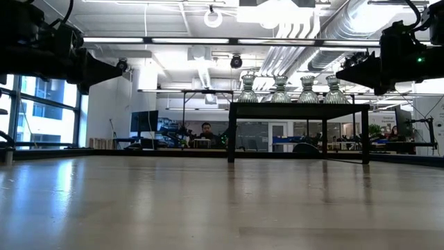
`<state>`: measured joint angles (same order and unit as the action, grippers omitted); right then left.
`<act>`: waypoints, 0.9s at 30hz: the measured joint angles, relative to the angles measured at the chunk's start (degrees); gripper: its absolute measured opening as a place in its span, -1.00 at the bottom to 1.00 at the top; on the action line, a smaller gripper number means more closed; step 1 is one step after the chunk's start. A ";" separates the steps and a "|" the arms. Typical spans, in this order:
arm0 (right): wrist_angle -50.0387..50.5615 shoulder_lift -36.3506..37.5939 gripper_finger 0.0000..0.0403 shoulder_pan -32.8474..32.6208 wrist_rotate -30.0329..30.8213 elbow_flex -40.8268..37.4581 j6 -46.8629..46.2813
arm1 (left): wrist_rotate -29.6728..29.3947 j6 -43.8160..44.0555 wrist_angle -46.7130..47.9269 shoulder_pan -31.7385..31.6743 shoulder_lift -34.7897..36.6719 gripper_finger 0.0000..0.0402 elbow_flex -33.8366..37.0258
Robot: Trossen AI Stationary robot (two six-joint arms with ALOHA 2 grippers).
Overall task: Pick & Place candle stick holders
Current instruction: Return to Home Position
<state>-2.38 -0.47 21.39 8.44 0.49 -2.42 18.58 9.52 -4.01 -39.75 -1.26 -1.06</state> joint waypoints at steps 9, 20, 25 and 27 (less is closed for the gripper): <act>-0.27 0.00 -1.00 0.00 -0.01 0.00 1.03 | -7.44 -0.19 1.47 0.00 0.00 -1.00 0.00; -0.36 0.00 -1.00 0.00 -0.02 0.00 1.01 | -8.43 -4.76 1.57 0.00 0.00 -1.00 0.00; -0.38 0.00 -1.00 0.00 -0.02 -0.02 0.99 | -8.43 -4.76 1.57 0.00 0.00 -1.00 0.00; -0.38 0.00 -1.00 0.00 -0.02 -0.01 0.99 | -8.43 -4.76 1.57 0.00 0.00 -1.00 0.00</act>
<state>-2.76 -0.47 21.39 8.43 0.48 -1.43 10.15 4.75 -2.44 -39.75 -1.26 -1.06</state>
